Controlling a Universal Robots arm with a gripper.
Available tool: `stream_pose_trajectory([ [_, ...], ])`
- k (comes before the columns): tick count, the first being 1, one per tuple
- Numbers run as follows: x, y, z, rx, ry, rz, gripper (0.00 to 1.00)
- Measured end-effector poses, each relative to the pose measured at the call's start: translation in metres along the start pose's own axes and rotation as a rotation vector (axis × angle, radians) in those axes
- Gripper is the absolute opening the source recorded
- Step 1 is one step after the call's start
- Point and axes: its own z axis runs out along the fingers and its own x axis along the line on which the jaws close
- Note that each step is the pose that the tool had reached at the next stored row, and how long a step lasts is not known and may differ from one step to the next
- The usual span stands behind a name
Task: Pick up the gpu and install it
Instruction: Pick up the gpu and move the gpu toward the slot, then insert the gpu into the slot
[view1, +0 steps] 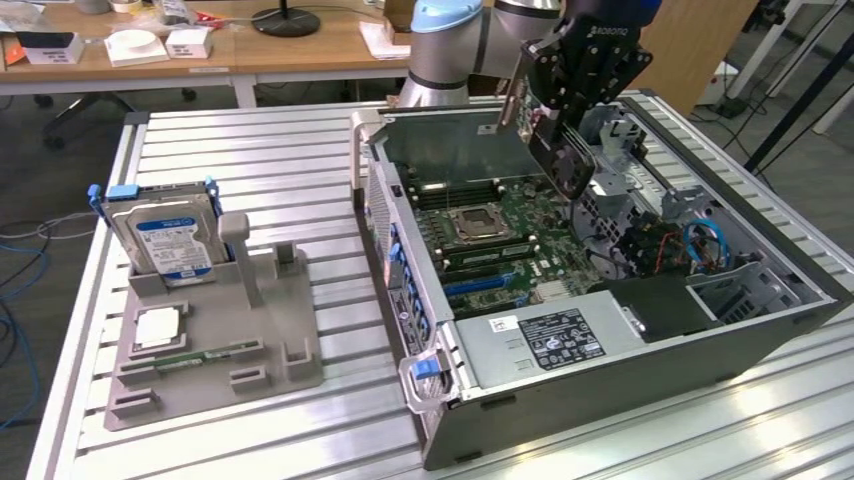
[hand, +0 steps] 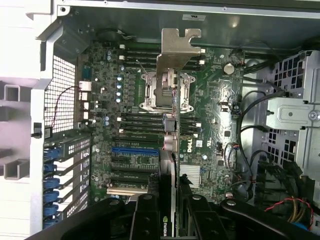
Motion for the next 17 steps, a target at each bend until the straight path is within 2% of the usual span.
stream_pose_trajectory([
  [17, -0.0025, -0.0001, 0.0000, 0.0003, 0.0001, -0.008, 0.26],
])
